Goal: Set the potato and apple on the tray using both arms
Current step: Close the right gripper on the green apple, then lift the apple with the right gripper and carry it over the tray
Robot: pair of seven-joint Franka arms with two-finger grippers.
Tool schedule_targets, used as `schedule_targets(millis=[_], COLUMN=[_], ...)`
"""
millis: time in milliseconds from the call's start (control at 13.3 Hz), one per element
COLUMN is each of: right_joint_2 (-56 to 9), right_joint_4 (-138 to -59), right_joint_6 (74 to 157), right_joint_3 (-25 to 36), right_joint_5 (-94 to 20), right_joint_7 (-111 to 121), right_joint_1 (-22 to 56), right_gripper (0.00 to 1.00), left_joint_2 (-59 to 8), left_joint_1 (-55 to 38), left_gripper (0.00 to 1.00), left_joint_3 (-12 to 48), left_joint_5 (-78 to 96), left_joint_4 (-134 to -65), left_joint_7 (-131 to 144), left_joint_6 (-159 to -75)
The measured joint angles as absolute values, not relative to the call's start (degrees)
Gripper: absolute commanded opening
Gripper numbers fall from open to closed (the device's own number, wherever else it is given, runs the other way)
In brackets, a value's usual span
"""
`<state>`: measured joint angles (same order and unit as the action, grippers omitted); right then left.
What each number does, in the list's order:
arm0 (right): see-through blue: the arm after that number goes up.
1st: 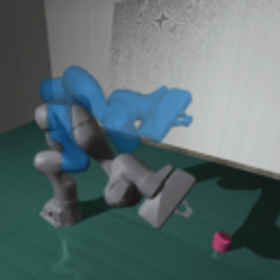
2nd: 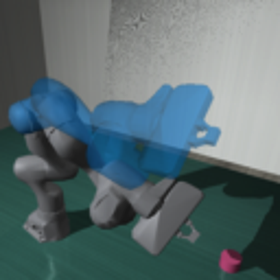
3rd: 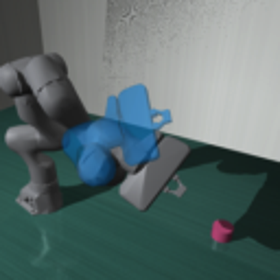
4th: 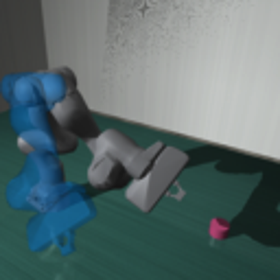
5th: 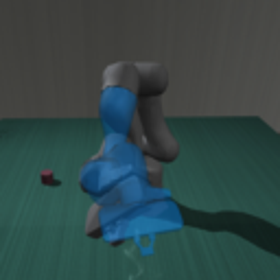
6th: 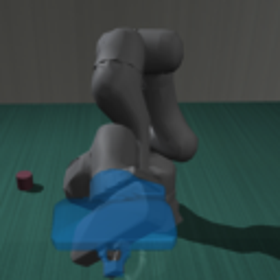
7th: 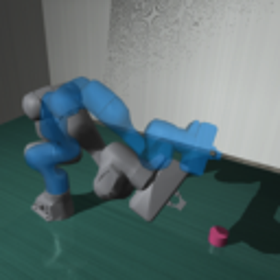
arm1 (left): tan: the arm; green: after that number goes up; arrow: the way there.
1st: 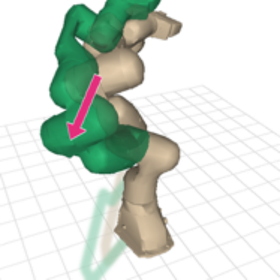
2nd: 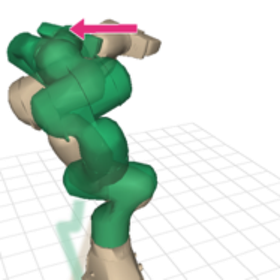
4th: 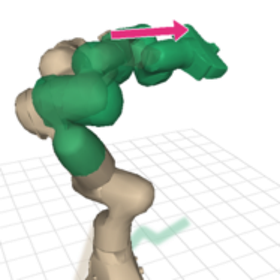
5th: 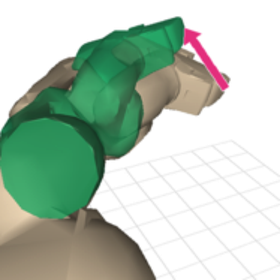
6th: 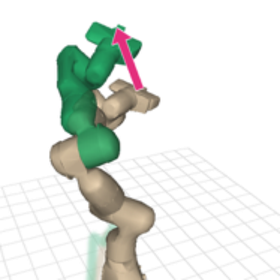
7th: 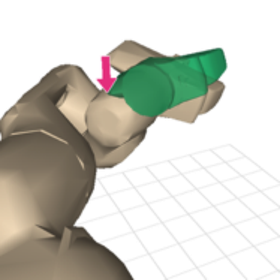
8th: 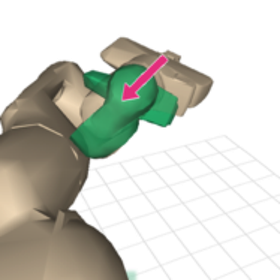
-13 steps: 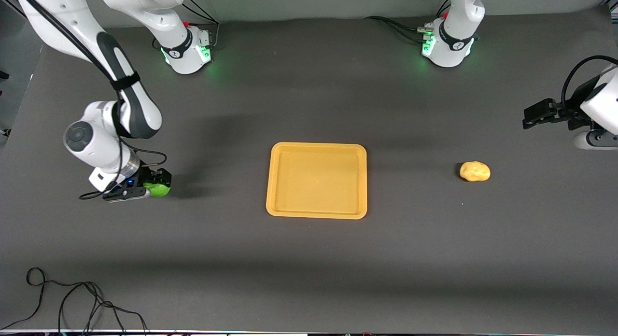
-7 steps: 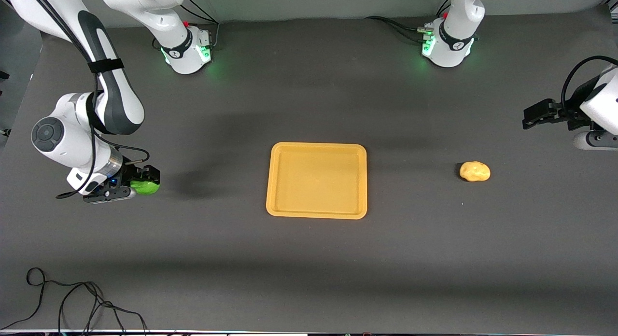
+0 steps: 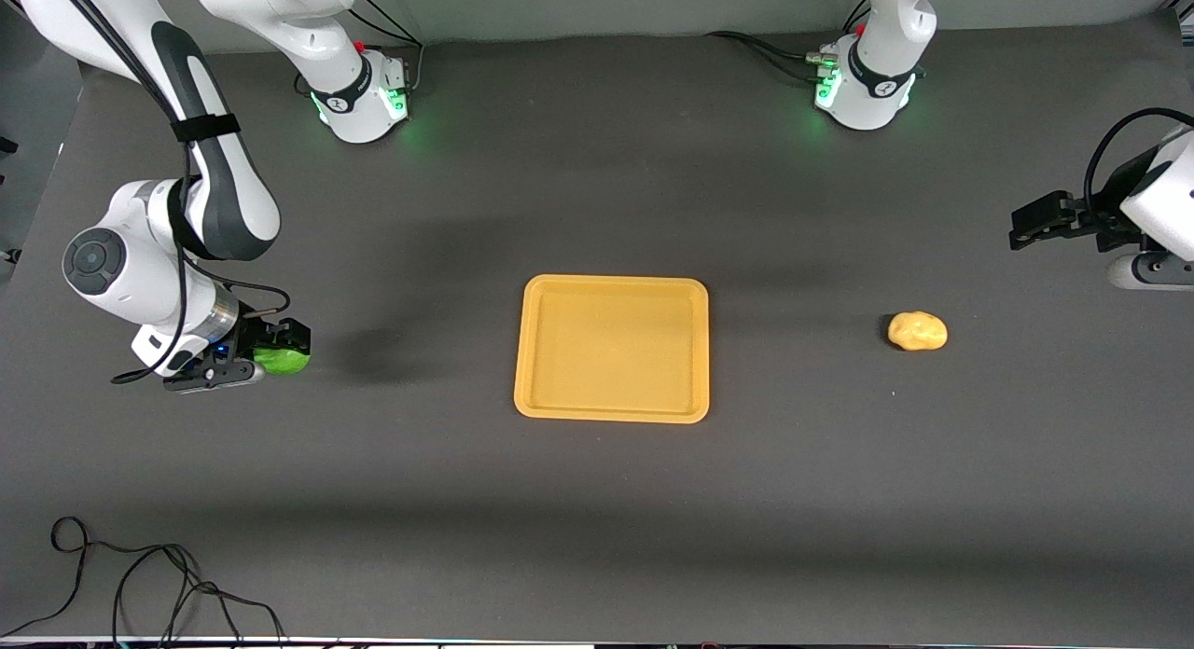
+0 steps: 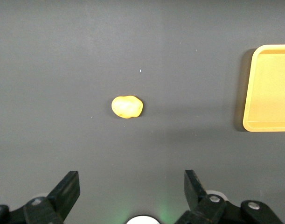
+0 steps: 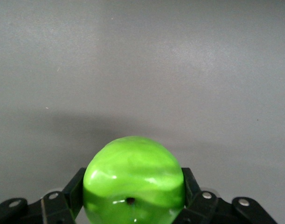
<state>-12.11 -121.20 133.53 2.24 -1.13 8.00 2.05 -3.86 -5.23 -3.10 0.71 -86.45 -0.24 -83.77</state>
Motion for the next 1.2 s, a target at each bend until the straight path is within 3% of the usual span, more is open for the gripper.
schedule_targets(millis=[301,602,902,1203], right_joint_2=[-10.20,-9.86,-11.47,-18.07], right_joint_4=[-118.62,-110.59,-101.95,-96.21], right_joint_6=[127.85,118.93,111.71,111.29], right_joint_3=[-0.26,-5.15,-16.68,-28.12], right_joint_5=[-1.13,-1.13,-1.13,2.97], right_joint_7=[6.04,-2.21,-22.08,-39.64], right_joint_1=[2.10,2.07,2.30,2.55], right_gripper=[0.43,0.43,0.43,0.43], left_joint_2=[-3.87,-3.88,-3.89,-3.90], left_joint_1=[-5.23,-5.23,-5.23,-5.23], left_gripper=[1.00,1.00,1.00,1.00], left_joint_3=[-3.11,-3.12,-3.13,-3.15], left_joint_5=[0.71,0.71,0.72,0.72], left_joint_4=[-86.45,-86.45,-86.45,-86.45], left_joint_7=[-0.24,-0.24,-0.24,-0.24], left_joint_6=[-83.77,-83.77,-83.77,-83.77])
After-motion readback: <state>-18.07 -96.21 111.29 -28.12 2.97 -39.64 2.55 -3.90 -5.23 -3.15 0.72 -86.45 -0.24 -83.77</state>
